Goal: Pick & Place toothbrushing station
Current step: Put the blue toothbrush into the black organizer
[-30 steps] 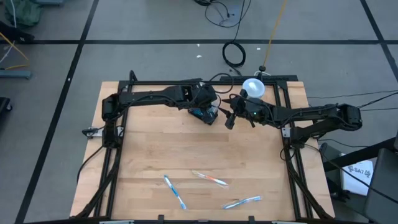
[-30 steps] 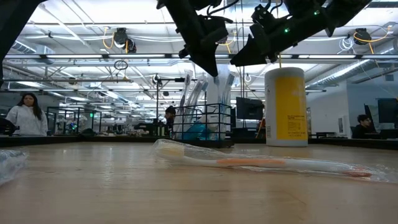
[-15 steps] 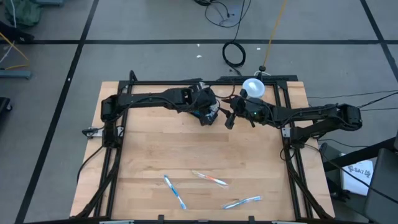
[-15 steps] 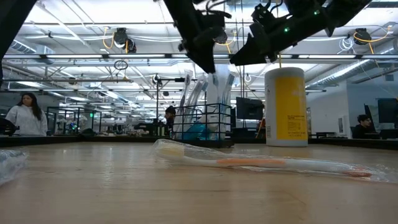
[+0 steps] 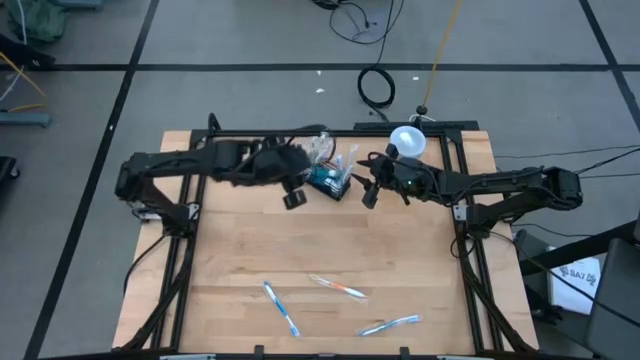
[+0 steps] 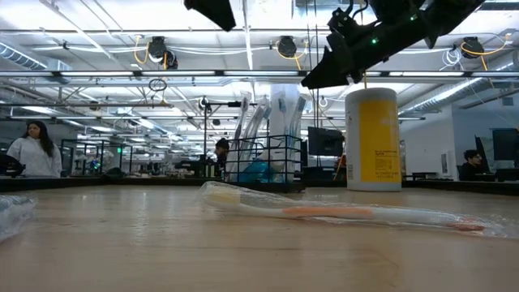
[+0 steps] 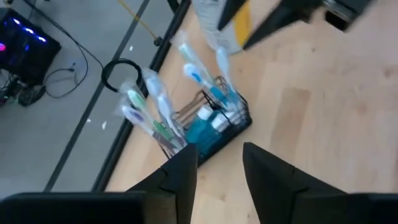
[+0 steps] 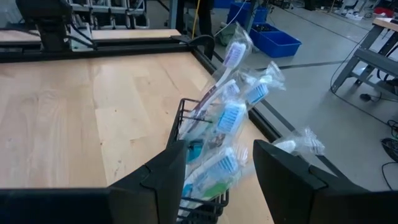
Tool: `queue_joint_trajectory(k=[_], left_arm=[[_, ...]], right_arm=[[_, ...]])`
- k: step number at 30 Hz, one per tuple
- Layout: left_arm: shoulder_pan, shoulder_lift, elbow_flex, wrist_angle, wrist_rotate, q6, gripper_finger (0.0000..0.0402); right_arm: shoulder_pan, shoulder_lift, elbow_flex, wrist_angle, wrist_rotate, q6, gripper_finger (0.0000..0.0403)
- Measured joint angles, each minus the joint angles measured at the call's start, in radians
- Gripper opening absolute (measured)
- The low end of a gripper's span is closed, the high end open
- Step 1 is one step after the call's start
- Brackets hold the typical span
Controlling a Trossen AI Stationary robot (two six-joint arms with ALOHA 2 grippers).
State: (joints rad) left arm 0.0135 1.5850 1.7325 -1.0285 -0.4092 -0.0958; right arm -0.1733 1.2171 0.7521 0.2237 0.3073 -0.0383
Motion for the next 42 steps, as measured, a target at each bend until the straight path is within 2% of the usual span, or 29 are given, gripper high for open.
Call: queue_joint_trajectory(k=[4, 9, 12, 18, 22, 25, 30, 33, 36, 42], left_arm=[[-0.079, -0.058, -0.131, 0.073, -0.042, -0.042, 0.0125], [-0.202, -0.097, -0.366, 0.18, -0.024, -0.042, 0.0122], [-0.272, -0.098, -0.492, 0.265, 0.061, -0.049, 0.0122], [-0.38, -0.098, -0.73, 0.58, 0.359, -0.114, 0.0122], [-0.447, -0.098, -0.849, 0.782, 0.378, -0.128, 0.0124], [-0.486, -0.098, -0.936, 0.954, 0.375, -0.154, 0.013], [-0.562, -0.087, -1.006, 1.133, 0.377, -0.228, 0.0139], [-0.611, -0.035, -1.008, 1.173, 0.313, -0.29, 0.014], [-0.629, 0.032, -1.006, 1.264, 0.29, -0.263, 0.0141], [-0.626, 0.132, -0.99, 1.26, 0.342, -0.304, 0.0141]], right_arm=[[0.016, 0.0, 0.0, -0.004, 0.0, -0.004, 0.0183], [0.043, 0.0, 0.0, 0.017, 0.0, -0.007, 0.0183], [0.053, 0.0, 0.0, 0.023, 0.0, -0.008, 0.0183], [0.053, 0.0, 0.0, 0.027, 0.0, -0.002, 0.0183], [0.053, 0.0, 0.0, 0.034, 0.0, 0.016, 0.0183], [0.055, 0.0, 0.0, 0.028, 0.0, 0.096, 0.0183], [0.082, 0.001, -0.034, 0.051, -0.001, 0.18, 0.0183], [0.112, 0.001, -0.049, 0.051, 0.0, 0.224, 0.0183], [0.15, 0.001, -0.062, 0.053, -0.001, 0.238, 0.0183], [0.217, 0.001, -0.098, 0.067, 0.0, 0.247, 0.0183]])
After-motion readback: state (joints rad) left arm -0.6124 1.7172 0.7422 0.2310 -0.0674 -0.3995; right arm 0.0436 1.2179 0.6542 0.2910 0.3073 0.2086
